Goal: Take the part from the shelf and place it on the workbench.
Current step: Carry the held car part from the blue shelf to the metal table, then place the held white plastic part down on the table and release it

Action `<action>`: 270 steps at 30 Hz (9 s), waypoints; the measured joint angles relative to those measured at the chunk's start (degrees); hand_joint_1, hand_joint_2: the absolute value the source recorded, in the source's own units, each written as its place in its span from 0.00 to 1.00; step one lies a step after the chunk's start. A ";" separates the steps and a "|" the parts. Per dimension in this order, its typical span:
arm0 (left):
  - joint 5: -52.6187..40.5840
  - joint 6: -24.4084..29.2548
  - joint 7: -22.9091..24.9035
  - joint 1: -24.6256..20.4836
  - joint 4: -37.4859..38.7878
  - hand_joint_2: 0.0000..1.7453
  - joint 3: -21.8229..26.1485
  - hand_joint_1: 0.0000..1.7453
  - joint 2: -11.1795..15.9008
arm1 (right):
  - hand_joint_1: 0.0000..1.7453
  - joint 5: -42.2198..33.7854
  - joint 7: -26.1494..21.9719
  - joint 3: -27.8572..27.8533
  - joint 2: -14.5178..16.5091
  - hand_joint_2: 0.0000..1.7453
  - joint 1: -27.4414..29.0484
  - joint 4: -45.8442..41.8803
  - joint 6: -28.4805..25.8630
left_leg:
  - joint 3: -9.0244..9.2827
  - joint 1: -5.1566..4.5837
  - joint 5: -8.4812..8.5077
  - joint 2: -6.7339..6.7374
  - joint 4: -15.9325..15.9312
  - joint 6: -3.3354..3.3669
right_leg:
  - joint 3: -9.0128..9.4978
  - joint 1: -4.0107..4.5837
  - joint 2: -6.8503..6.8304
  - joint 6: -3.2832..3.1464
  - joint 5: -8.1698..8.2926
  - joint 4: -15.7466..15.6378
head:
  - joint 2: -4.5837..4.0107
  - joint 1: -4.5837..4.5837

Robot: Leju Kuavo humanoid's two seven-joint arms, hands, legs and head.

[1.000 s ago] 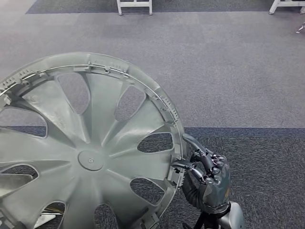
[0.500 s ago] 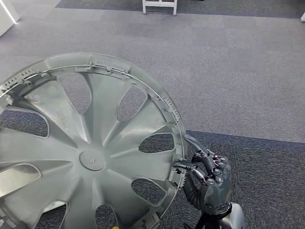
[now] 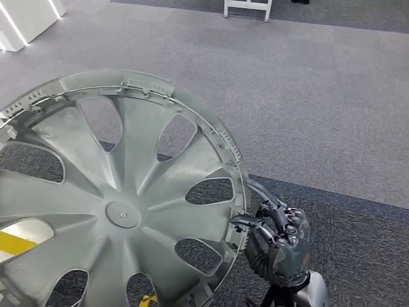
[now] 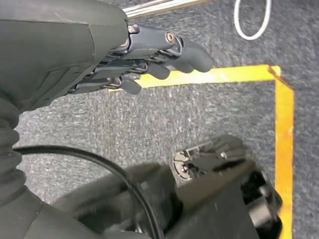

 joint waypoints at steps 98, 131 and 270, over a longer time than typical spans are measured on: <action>-2.47 0.80 -0.52 -0.66 0.02 1.00 0.22 0.00 -0.22 | 1.00 1.10 3.43 0.74 -0.61 1.00 -3.19 1.61 -0.02 | -1.61 0.64 1.57 -3.14 -0.34 1.54 | -4.85 -0.81 4.20 1.65 -7.24 11.36 | 0.00 0.14; -3.48 1.01 -0.87 -0.21 0.02 1.00 1.04 0.00 0.23 | 1.00 0.38 7.60 2.96 -1.89 1.00 -8.35 6.79 0.72 | -1.98 0.99 1.22 -2.43 0.10 -0.65 | 0.78 -0.87 2.48 0.36 -0.47 -1.09 | 0.00 -0.50; -5.01 0.17 -1.98 -0.24 0.07 1.00 4.35 0.00 -0.61 | 1.00 -0.74 11.28 5.05 -2.69 1.00 -14.63 14.86 7.26 | -6.73 1.38 -1.80 -3.31 10.64 -1.86 | -0.67 -0.70 5.00 -1.09 -0.12 0.08 | 0.00 -0.68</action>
